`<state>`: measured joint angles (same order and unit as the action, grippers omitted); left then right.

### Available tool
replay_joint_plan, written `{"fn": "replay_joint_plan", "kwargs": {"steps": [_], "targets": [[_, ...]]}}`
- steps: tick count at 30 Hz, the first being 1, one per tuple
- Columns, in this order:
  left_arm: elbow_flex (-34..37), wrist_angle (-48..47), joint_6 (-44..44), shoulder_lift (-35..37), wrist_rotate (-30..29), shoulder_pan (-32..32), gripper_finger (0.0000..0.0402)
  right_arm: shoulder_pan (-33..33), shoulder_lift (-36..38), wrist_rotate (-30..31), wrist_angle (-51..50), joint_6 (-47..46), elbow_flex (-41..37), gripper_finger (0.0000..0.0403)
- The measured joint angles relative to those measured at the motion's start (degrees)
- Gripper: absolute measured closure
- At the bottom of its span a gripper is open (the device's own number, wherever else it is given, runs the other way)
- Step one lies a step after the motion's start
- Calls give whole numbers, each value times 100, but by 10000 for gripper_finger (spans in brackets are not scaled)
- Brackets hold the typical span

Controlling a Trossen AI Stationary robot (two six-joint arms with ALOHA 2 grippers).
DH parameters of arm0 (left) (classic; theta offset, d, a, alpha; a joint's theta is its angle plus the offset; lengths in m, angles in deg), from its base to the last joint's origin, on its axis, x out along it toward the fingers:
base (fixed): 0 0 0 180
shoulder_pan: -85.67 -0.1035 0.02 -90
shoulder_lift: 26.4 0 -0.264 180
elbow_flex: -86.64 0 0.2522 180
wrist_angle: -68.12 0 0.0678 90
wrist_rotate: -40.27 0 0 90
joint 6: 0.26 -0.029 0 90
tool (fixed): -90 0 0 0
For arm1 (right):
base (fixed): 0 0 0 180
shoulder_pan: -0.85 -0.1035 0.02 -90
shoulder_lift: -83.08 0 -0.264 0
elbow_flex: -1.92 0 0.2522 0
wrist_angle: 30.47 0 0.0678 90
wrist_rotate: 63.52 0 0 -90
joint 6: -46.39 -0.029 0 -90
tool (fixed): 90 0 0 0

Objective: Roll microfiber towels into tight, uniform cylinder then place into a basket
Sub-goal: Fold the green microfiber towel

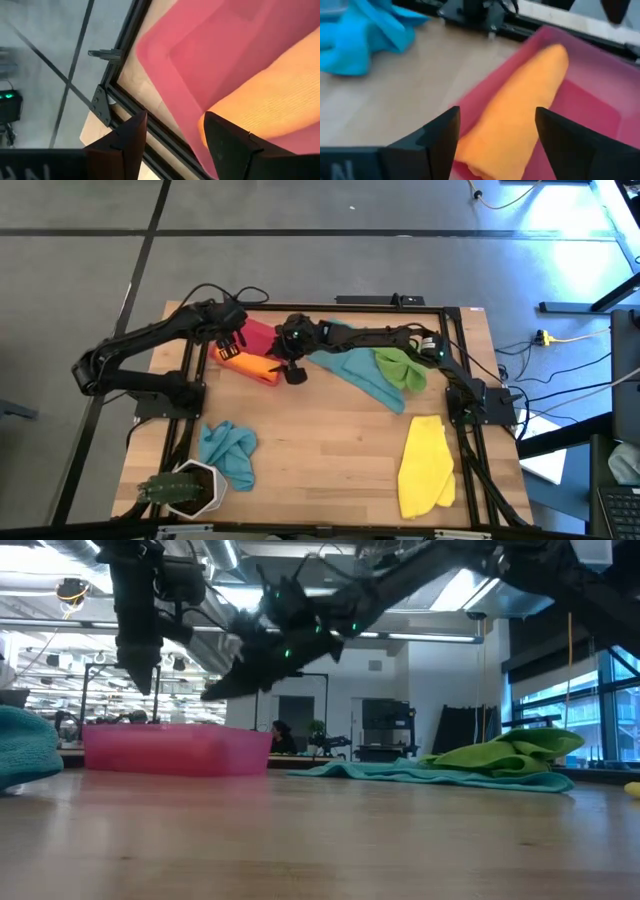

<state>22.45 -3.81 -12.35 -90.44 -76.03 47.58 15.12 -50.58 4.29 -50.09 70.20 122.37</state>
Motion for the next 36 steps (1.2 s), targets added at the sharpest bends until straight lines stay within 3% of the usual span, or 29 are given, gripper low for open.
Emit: {"fn": "replay_joint_plan", "kwargs": {"steps": [4,11,15,20,26,29,36], "targets": [[-82,178,89,353,-4,273,216,-42,472,-5,-545,52,-2,167],[-903,363,718,1221,195,1148,216,-130,1488,-39,-1659,28,10,226],[-1012,1078,1161,1690,928,1920,217,-382,2185,-41,-2514,57,-130,255],[-661,1958,1789,1722,566,3209,227,-910,3007,61,-2704,49,-978,275],[54,3049,1821,1013,102,4466,237,-1604,3854,1039,-1589,-448,-2809,284],[219,3503,2050,596,-311,4846,237,-1813,4228,1163,-796,-974,-3775,286],[310,3636,2742,-741,-598,4790,237,-2229,5026,1699,1017,-1920,-5615,291]]}}
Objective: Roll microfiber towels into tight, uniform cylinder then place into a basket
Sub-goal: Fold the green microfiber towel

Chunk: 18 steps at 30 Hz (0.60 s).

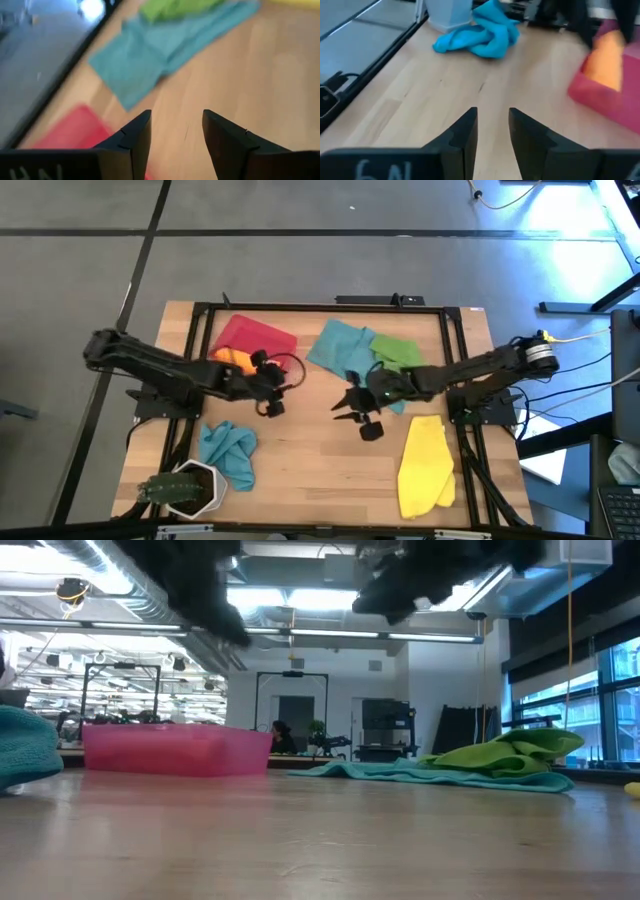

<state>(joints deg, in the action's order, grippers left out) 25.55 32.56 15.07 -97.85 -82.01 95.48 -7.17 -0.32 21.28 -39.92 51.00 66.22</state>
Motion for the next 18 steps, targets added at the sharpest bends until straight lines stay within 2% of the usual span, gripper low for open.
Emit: {"fn": "replay_joint_plan", "kwargs": {"steps": [5,11,15,18], "targets": [[-128,-545,533,-889,692,-434,237,-205,387,527,688,-175,-757,292],[-479,-1470,621,-1805,1612,-804,237,-286,561,712,901,-270,-1067,292],[-622,-2019,621,-2169,1604,-1035,238,-286,560,720,868,-204,-1075,292],[-689,-2058,560,-2227,1138,-1302,238,-284,560,725,867,6,-1075,292]]}}
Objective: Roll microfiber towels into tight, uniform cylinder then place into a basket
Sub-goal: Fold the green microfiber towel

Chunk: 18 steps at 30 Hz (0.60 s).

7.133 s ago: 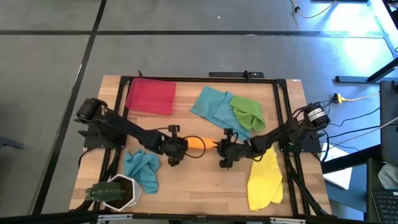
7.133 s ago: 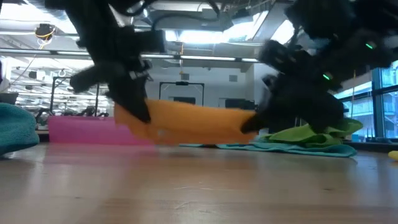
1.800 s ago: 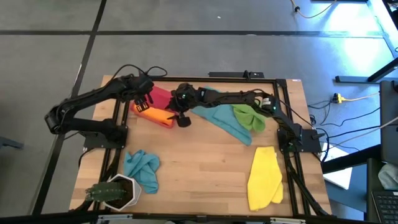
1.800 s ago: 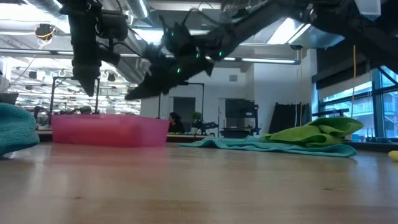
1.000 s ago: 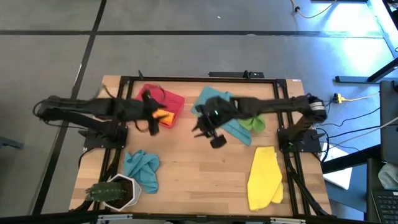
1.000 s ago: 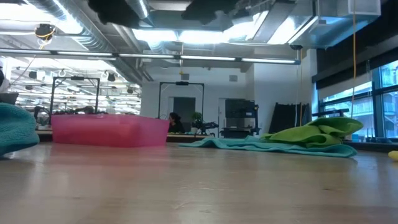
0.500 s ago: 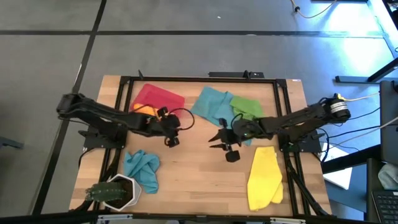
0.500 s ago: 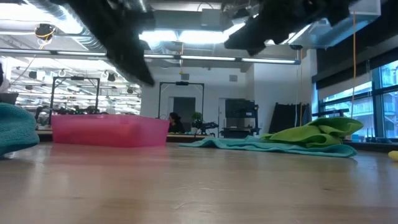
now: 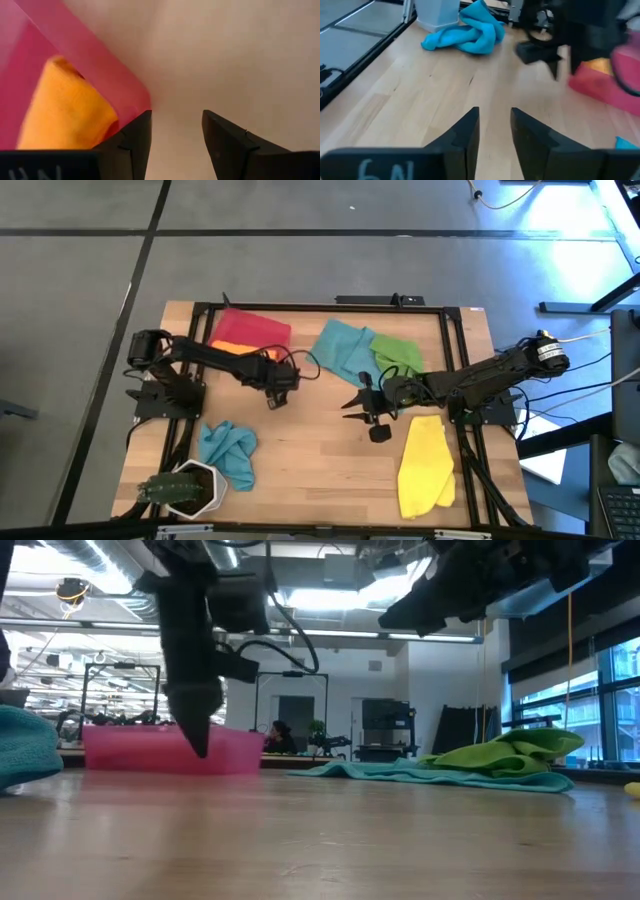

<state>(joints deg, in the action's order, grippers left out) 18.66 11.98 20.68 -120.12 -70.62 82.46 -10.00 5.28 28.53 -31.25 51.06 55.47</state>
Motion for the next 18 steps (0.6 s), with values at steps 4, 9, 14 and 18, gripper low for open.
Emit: {"fn": "replay_joint_plan", "kwargs": {"steps": [4,9,14,18], "targets": [[-130,95,-58,1,-712,-363,238,28,-1,3,-33,300,0,292],[-406,161,-331,1,-1141,-755,238,147,-4,3,-45,526,0,292],[-873,311,-575,1,-1143,-670,238,245,-4,2,-168,614,0,292],[-1200,1114,-1240,3,-1116,-146,237,247,0,2,-166,559,0,292]]}}
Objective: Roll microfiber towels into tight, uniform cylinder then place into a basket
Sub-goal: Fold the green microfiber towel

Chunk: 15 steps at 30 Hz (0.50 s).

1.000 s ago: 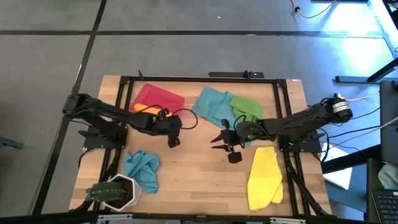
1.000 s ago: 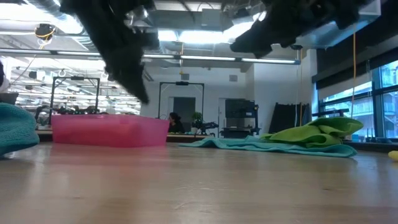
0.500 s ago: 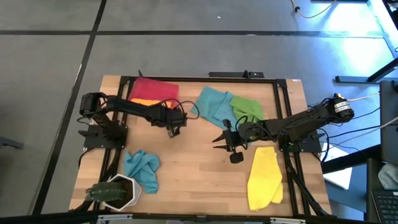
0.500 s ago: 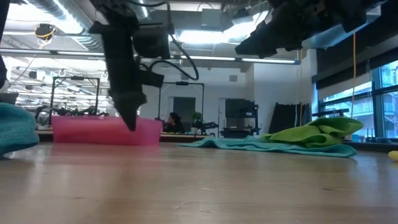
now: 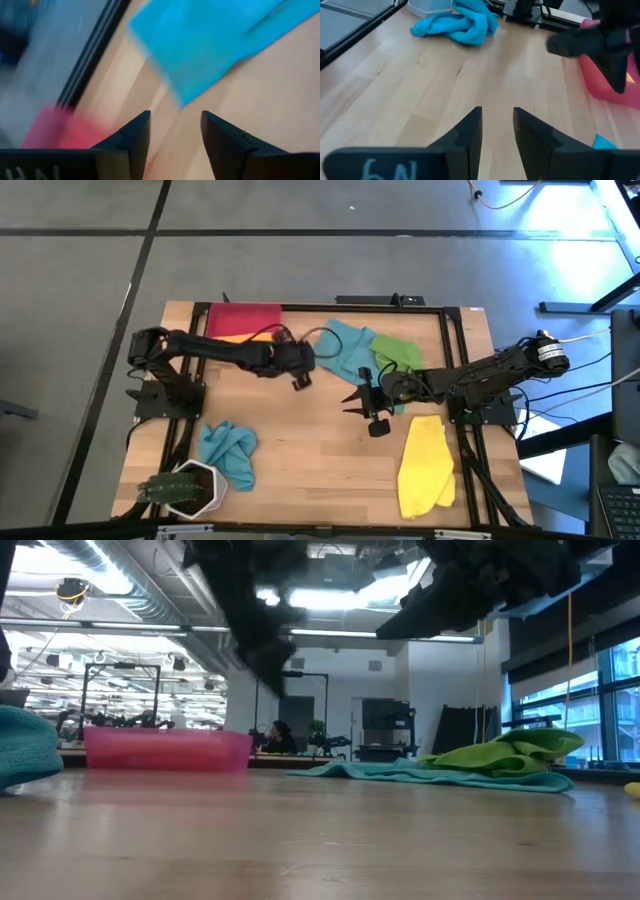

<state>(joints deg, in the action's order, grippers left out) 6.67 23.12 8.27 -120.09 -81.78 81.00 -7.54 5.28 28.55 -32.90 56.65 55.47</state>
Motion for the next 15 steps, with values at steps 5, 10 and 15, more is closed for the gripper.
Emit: {"fn": "replay_joint_plan", "kwargs": {"steps": [5,10,15], "targets": [[-147,1522,-723,7,0,790,238,-26,7,-2,-43,-314,1,292],[-147,2354,-1188,7,-2,1452,237,-249,7,5,-36,-598,2,292],[-157,2785,-1704,277,68,1889,237,-564,9,605,-22,-227,2,292]]}}
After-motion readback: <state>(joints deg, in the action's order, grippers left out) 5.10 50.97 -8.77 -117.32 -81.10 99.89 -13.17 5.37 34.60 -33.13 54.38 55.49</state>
